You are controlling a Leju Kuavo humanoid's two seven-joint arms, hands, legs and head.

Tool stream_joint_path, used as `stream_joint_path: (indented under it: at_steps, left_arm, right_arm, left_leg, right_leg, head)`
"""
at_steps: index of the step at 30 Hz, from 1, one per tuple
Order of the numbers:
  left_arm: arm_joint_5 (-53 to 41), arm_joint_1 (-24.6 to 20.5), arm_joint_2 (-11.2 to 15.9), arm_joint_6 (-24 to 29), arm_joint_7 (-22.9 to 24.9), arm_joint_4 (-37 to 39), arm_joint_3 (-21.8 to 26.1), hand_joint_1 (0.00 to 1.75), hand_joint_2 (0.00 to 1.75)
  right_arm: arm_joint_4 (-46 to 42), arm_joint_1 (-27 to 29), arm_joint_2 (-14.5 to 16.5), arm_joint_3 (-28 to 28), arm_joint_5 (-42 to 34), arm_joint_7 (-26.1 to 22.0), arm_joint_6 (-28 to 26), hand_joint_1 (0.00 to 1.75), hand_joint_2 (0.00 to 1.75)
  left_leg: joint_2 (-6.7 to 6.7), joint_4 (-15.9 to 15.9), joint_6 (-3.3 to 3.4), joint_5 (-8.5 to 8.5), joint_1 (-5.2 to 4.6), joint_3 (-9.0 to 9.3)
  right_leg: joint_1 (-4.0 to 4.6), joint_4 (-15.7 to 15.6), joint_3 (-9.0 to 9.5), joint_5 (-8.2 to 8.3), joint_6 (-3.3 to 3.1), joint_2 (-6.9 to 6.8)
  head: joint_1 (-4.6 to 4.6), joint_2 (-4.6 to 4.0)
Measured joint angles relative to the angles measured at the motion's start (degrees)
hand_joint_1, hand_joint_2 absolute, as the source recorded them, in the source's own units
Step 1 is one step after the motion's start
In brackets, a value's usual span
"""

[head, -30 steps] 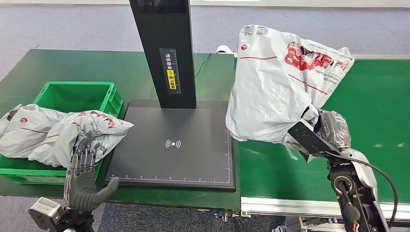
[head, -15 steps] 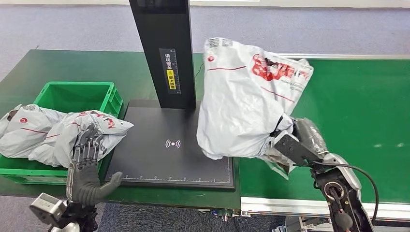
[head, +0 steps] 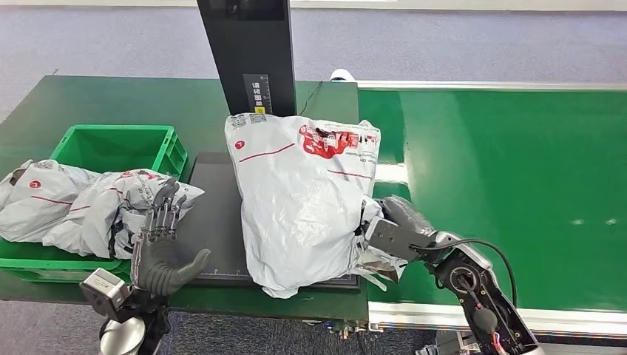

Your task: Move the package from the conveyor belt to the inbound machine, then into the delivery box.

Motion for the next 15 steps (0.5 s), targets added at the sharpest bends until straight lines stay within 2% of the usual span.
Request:
stream_joint_path:
  at_steps: [6, 14, 15]
  left_arm:
    - [0.72, -0.02, 0.09, 0.93, 0.75, 0.37, -0.1, 0.0, 1.75]
    - [0.93, -0.64, -0.05, 1.19, 1.81, 0.56, -0.97, 0.0, 1.75]
    - [0.93, -0.75, -0.07, 1.24, 1.86, 0.56, -1.04, 0.0, 1.75]
  right_arm:
    - [5.5, -3.29, 1.55, 5.36, -4.74, -1.71, 3.85, 1.75, 1.75]
    - [11.16, -5.91, 3.32, 10.74, -4.32, 0.24, 1.79, 1.75, 1.75]
    - [11.7, -6.13, 3.38, 11.12, -4.23, 0.28, 1.58, 1.66, 1.75]
  left_leg:
    - [0.04, 0.0, 0.0, 0.0, 0.0, 0.01]
    - [0.01, 0.01, 0.0, 0.0, 0.0, 0.02]
    - [0.01, 0.01, 0.0, 0.0, 0.0, 0.02]
  right_leg:
    - [0.0, 0.0, -0.01, 0.0, 0.0, 0.04]
    - [0.0, 0.0, 0.0, 0.0, 0.0, 0.04]
    - [0.0, 0.0, 0.0, 0.0, 0.0, 0.04]
  head:
    - [0.0, 0.0]
    - [0.01, 0.0]
    - [0.01, 0.0]
